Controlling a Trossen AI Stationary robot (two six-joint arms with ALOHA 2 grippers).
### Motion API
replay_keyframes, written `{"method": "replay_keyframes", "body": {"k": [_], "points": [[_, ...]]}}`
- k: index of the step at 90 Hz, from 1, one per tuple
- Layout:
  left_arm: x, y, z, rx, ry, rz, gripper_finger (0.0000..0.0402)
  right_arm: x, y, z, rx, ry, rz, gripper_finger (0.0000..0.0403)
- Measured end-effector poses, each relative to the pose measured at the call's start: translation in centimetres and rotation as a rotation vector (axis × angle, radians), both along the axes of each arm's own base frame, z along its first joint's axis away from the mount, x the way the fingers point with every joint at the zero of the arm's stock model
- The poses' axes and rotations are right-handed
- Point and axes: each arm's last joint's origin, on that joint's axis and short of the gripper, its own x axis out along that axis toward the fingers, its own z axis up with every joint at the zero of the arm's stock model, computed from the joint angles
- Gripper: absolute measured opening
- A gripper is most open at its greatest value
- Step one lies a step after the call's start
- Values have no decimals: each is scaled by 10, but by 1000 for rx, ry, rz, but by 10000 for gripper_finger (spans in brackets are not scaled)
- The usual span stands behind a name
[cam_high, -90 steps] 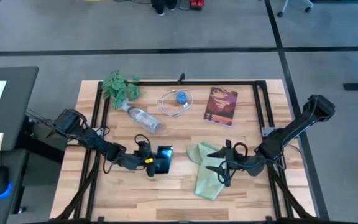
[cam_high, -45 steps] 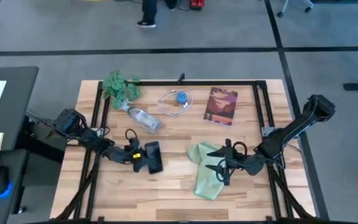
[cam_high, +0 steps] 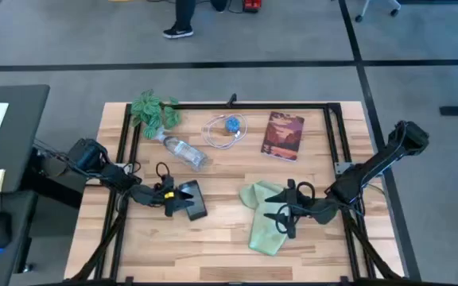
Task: Apply microfiber cloth
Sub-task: Wipe the back and front of the black cellphone with the green microfiber cloth
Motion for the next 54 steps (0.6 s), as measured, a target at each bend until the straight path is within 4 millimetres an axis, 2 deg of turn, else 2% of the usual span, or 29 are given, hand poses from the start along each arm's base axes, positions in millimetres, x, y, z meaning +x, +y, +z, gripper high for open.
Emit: {"method": "replay_keyframes", "body": {"k": [20,32,48,54], "points": [[6,-3,5,51,95,-28,233,3,-5,0,1,1,-22,220],[13,-7,15,146,247,-45,233,6,-9,0,2,1,-37,220],[7,-4,41,198,521,-10,233,8,-11,0,10,8,-24,220],[4,-4,54,196,567,9,233,8,-11,0,10,9,-21,220]]}}
